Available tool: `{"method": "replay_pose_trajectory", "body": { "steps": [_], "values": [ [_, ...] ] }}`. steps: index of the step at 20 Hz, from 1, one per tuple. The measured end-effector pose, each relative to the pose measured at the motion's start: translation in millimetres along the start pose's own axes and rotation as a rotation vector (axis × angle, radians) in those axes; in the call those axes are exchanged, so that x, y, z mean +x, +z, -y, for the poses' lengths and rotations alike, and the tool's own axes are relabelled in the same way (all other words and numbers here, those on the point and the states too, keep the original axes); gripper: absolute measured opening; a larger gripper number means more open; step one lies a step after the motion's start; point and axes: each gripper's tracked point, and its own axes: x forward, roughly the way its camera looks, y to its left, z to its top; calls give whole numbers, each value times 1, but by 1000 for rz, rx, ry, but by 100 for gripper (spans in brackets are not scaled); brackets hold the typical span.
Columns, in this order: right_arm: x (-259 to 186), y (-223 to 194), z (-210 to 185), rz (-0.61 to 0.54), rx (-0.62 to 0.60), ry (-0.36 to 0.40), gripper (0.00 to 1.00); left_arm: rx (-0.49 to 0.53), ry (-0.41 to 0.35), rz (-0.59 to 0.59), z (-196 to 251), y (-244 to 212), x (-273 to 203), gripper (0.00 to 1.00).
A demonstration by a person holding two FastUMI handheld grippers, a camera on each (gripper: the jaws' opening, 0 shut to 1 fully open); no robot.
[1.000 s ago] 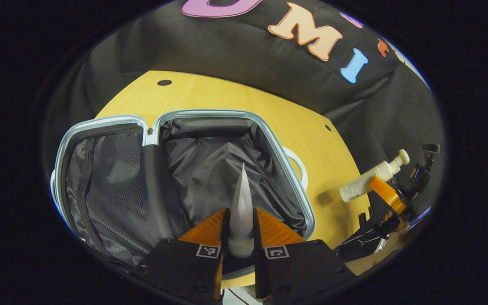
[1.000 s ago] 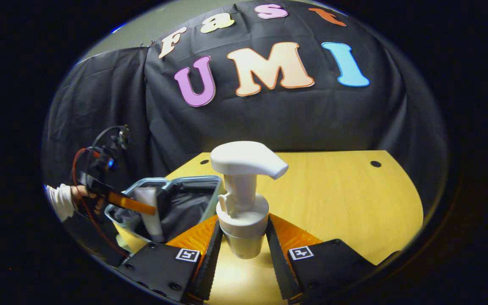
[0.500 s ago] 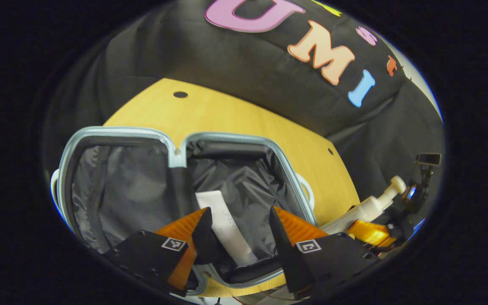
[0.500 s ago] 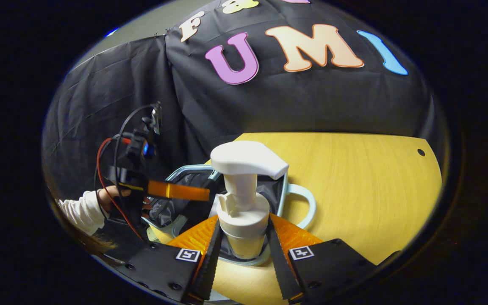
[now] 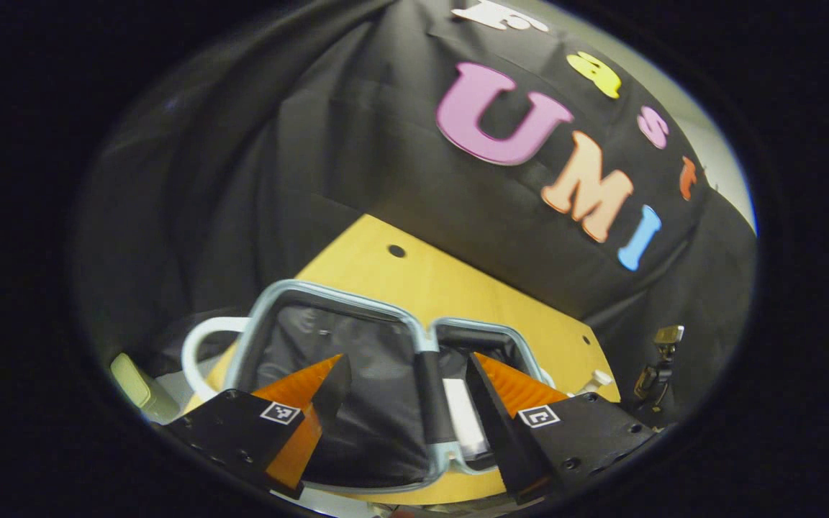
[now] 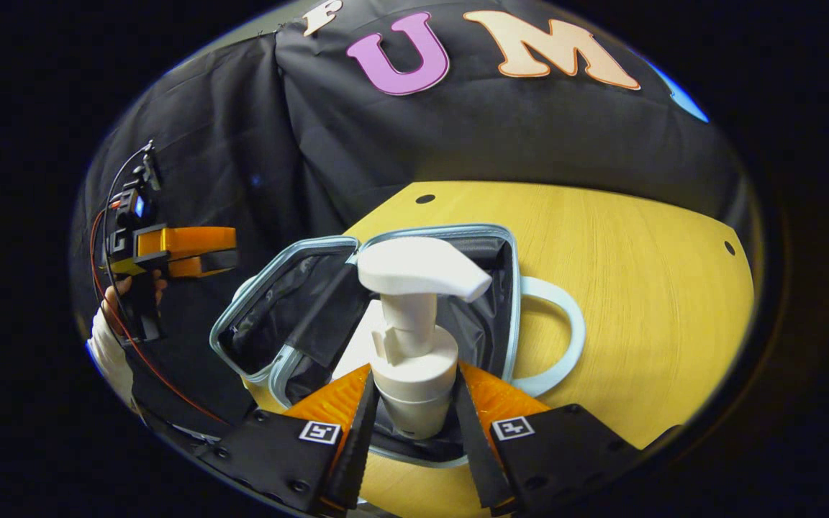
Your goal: First open the suitcase, pack the skin care products into it, and then close the suitcase.
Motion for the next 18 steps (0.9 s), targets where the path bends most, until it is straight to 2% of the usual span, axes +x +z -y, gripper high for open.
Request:
{"method": "replay_pose_trajectory", "body": {
  "steps": [2,4,7,9,10,11,12,13,14,15,16,18],
  "values": [
    [1,4,-1,5,12,-15,60,-61,68,44,-39,7,-13,94],
    [-2,10,-2,39,26,-25,67,-117,132,76,-77,9,-24,94],
    [-15,26,1,109,36,-31,97,-170,217,111,-124,8,-33,94],
    [-31,40,12,170,48,-55,98,-198,255,109,-151,1,-34,94],
    [-43,46,19,200,57,-71,94,-211,266,98,-162,-3,-28,94],
    [-55,52,28,226,65,-91,98,-224,273,82,-172,-10,-23,94],
    [-66,55,39,248,68,-118,94,-236,273,63,-180,-16,-18,94],
    [-78,58,50,267,65,-148,98,-249,267,43,-185,-22,-12,94],
    [-89,60,60,282,58,-179,98,-262,260,25,-189,-28,-3,94],
    [-101,63,71,293,50,-212,98,-273,259,7,-195,-33,2,89],
    [-112,63,81,299,44,-241,98,-283,265,-5,-202,-37,9,94],
    [-129,62,94,303,45,-278,98,-317,260,-21,-211,-45,20,92]
  ]
}}
